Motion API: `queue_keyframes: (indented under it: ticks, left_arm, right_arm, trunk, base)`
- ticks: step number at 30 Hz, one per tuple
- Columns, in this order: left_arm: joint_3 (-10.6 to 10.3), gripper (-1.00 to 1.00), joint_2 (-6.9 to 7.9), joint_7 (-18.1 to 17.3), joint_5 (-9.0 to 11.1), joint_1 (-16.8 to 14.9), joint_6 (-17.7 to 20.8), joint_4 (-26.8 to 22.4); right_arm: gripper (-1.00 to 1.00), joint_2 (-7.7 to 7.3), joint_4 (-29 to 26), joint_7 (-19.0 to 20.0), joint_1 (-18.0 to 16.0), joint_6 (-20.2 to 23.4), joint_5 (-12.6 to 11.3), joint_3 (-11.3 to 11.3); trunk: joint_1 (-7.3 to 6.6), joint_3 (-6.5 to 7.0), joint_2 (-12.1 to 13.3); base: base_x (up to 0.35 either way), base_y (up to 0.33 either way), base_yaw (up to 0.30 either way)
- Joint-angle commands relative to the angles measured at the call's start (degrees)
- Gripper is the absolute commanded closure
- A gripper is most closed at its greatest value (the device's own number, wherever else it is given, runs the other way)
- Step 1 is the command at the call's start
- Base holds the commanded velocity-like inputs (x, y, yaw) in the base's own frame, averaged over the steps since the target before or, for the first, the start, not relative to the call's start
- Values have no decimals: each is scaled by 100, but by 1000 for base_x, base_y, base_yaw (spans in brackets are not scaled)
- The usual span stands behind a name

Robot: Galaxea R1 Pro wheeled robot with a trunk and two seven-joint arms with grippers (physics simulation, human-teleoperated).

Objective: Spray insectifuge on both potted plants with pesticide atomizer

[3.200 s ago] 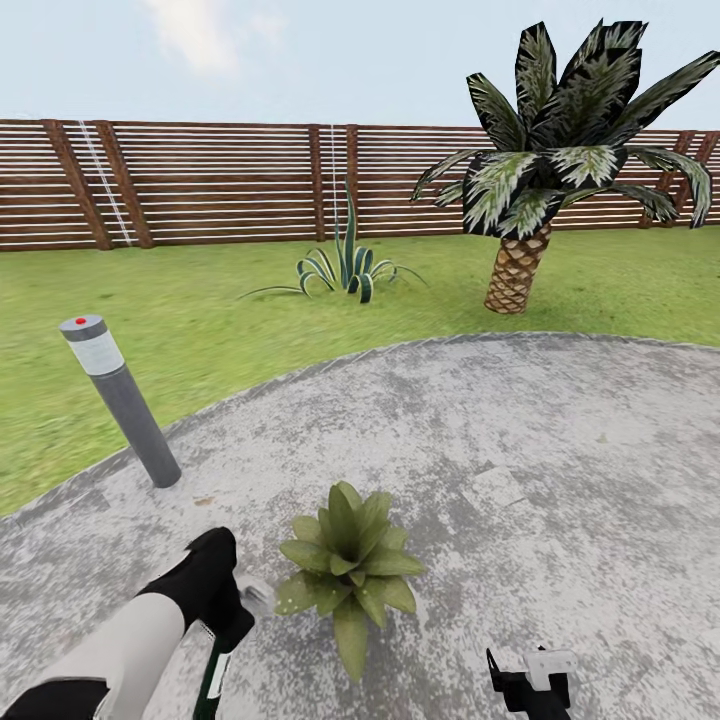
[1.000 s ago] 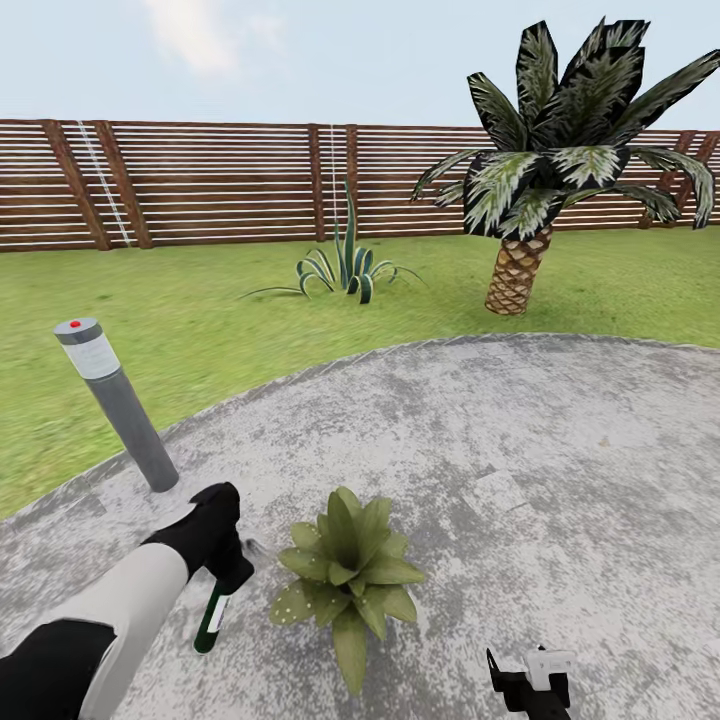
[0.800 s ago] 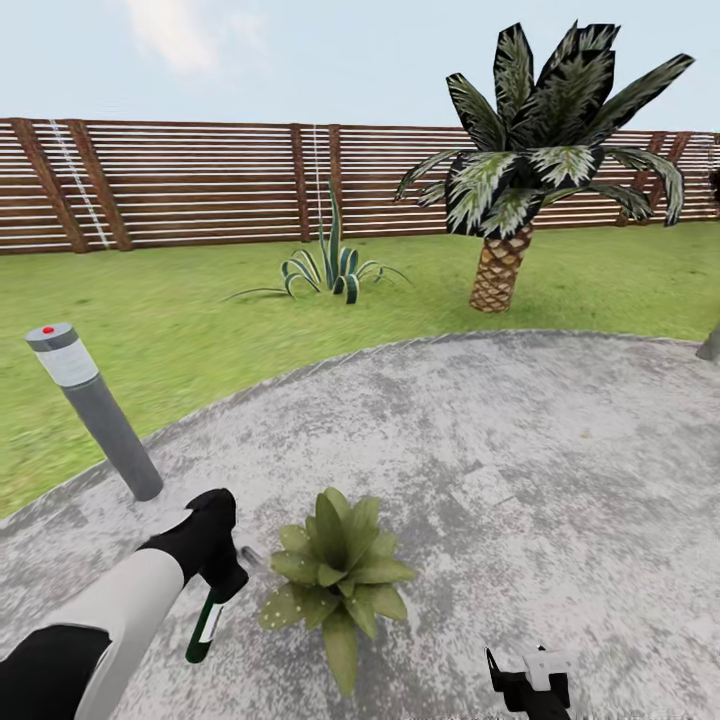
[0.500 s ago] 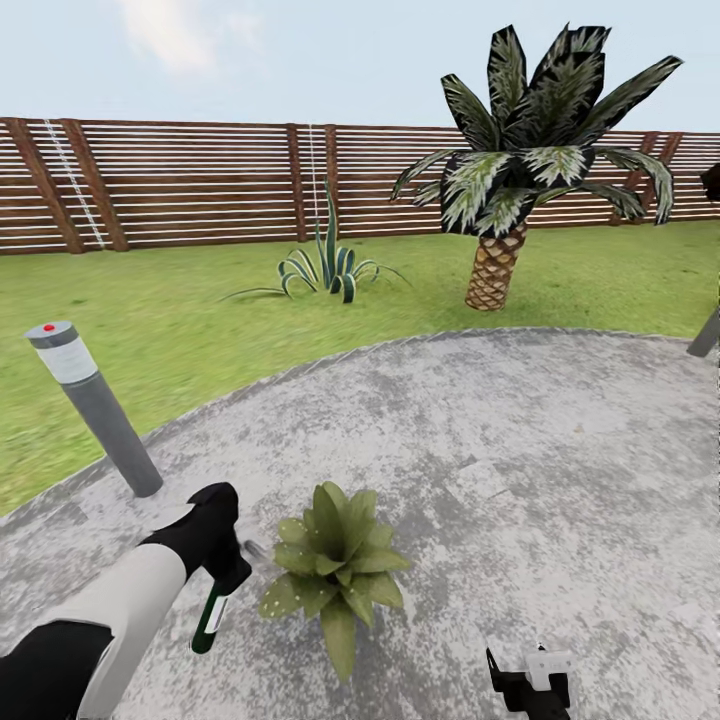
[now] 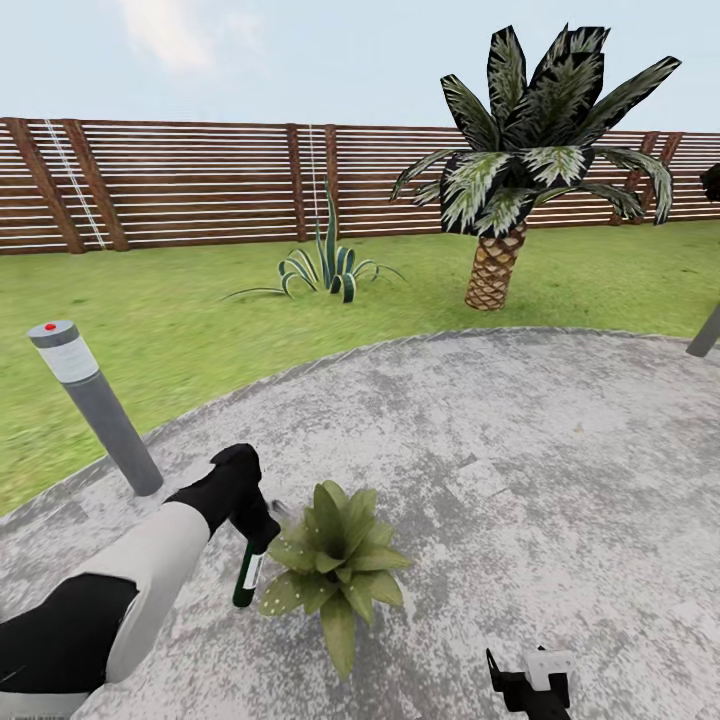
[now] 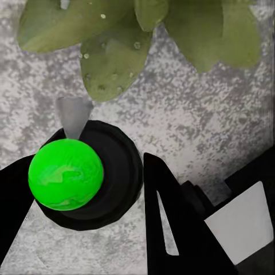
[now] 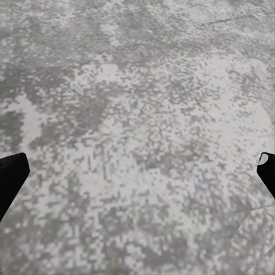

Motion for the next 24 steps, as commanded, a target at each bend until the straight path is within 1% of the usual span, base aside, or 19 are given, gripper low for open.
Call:
queue_keyframes:
  ticks: [1,3,4,5,6,8,10,13,17,19,24]
  left_arm:
    - [-59,100,-26,-93,-56,-19,33,5]
    - [-447,100,-57,-315,-50,-30,39,13]
    - [-685,100,-68,-506,-52,-32,42,10]
    - [-1175,100,-101,-978,-62,-35,46,-21]
    - [-1422,100,-113,-1220,-68,-35,48,-43]
    - [-1543,100,-107,-1342,-70,-36,48,-59]
    - [-1589,100,-72,-1398,-71,-38,48,-65]
    - [-1600,100,-36,-1409,-71,-18,45,-50]
    - [-1607,100,-25,-1407,-75,42,23,1]
    - [-1619,100,-31,-1401,-80,55,7,9]
    - [-1609,100,-122,-1420,-84,12,20,-14]
  right_arm:
    - [-100,2,6,4,-4,-20,53,-49]
    - [-100,3,6,4,-4,-20,53,-49]
    - [-100,4,7,4,-4,-20,53,-49]
    - [-100,3,6,4,-4,-20,53,-49]
    - [-100,3,6,4,-4,-20,53,-49]
    - [-100,4,7,4,-4,-20,53,-49]
    - [-100,3,5,4,-4,-20,53,-49]
    - [-100,4,7,4,-4,-20,53,-49]
    - [-100,4,3,4,-4,-20,53,-49]
    - [-100,4,1,4,-4,-20,53,-49]
    - [-100,4,-1,4,-4,-20,53,-49]
  trunk:
    - [-1,-5,-2]
    - [-1,-5,-2]
    - [-1,-5,-2]
    - [-1,-5,-2]
    - [-1,-5,-2]
    - [-1,-5,-2]
    - [-1,-5,-2]
    - [-1,-5,-2]
    - [-1,-5,-2]
    - [-1,-5,-2]
    - [-1,-5,-2]
  base:
    - [0,0,0]
    - [0,0,0]
    - [0,0,0]
    - [0,0,0]
    - [0,0,0]
    - [0,0,0]
    - [0,0,0]
    - [0,0,0]
    - [0,0,0]
    - [0,0,0]
    - [0,0,0]
